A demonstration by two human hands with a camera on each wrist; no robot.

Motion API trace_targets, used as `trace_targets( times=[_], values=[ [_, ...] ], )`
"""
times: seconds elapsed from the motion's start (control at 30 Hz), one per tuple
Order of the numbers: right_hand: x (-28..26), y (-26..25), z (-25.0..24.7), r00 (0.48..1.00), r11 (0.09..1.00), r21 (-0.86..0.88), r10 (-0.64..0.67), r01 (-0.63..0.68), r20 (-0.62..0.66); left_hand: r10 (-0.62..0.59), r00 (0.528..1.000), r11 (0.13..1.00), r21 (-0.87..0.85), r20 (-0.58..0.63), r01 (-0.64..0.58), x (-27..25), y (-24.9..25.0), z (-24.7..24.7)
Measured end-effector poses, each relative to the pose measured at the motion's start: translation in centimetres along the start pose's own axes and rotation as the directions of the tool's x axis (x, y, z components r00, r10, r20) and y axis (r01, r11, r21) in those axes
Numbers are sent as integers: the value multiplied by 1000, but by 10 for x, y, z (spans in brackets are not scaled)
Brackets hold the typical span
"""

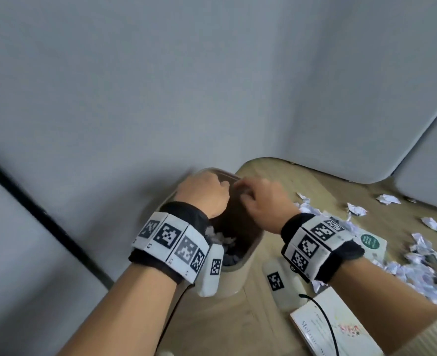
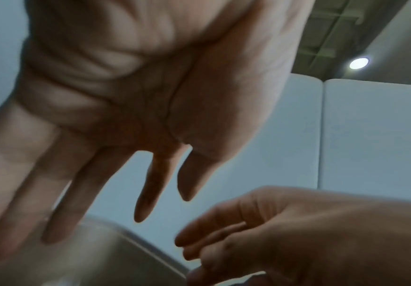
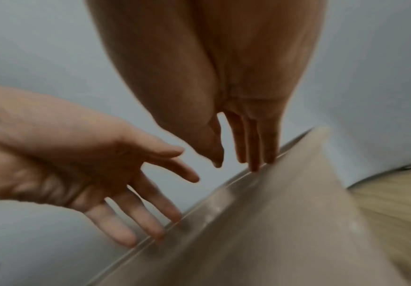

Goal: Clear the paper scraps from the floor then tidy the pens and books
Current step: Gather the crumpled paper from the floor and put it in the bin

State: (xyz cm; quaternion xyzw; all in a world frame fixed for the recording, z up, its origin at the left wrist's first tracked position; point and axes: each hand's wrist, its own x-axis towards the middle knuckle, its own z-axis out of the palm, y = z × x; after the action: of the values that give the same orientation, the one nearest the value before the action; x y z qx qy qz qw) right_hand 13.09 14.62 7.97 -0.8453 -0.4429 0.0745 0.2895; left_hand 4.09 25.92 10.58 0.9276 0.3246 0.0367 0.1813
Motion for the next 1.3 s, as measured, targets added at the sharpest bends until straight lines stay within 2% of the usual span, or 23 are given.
trace_targets(
  times=[0.07, 0.13, 0.23, 0.3, 0.37, 0.43, 0.5, 0.57, 0.63, 0.73, 0.8, 0.87, 1.0, 1.07, 1.1, 1.2, 1.3],
  values=[
    [-6, 16, -10, 987, 997, 51, 57, -49, -150, -1, 995, 1000, -5, -104, 1, -5, 11, 0],
    [-15, 40, -21, 964, 993, 64, 115, -102, -240, 36, 980, 998, -52, -198, -47, -14, 33, 2],
    [-44, 91, -37, 936, 975, 49, 222, -216, -274, 133, 943, 972, -147, -307, -185, -31, 75, 16],
    [-74, 130, -46, 917, 953, 1, 291, -303, -273, 213, 922, 932, -215, -322, -291, -38, 103, 39],
    [-111, 169, -53, 898, 918, -82, 358, -389, -258, 280, 925, 910, -235, -255, -341, -42, 129, 70],
    [-148, 201, -57, 885, 871, -179, 426, -458, -191, 288, 951, 928, -213, -109, -305, -39, 146, 109],
    [-183, 222, -58, 858, 813, -284, 507, -508, -83, 232, 967, 967, -129, 106, -218, -35, 152, 153],
    [-214, 239, -55, 821, 757, -380, 571, -531, -10, 144, 949, 989, -10, 280, -147, -29, 146, 197],
    [-235, 250, -47, 776, 717, -397, 631, -573, 20, 27, 941, 998, 51, 336, -47, -25, 132, 234],
    [-259, 265, -27, 699, 648, -393, 715, -653, 17, -96, 945, 995, 0, 311, 101, -17, 116, 282],
    [-271, 275, -14, 680, 610, -414, 732, -676, -32, -145, 926, 989, 14, 350, 149, -10, 112, 302],
    [-284, 285, -1, 647, 562, -407, 756, -720, -101, -116, 916, 992, 85, 385, 90, -5, 116, 320],
    [-293, 299, 11, 602, 476, -415, 757, -775, -256, 68, 949, 985, 130, 308, -113, -3, 130, 340],
    [-297, 307, 9, 561, 413, -424, 760, -806, -327, 124, 934, 967, 169, 336, -189, -1, 136, 345],
    [-299, 312, 8, 546, 400, -424, 777, -813, -314, 133, 924, 959, 190, 358, -212, 2, 137, 346],
    [-314, 327, 9, 566, 462, -409, 805, -787, -179, 182, 884, 943, 180, 430, -281, 8, 145, 340],
    [-322, 330, 5, 564, 517, -237, 796, -822, -219, 353, 868, 923, 22, 349, -384, 1, 168, 328]
  ],
)
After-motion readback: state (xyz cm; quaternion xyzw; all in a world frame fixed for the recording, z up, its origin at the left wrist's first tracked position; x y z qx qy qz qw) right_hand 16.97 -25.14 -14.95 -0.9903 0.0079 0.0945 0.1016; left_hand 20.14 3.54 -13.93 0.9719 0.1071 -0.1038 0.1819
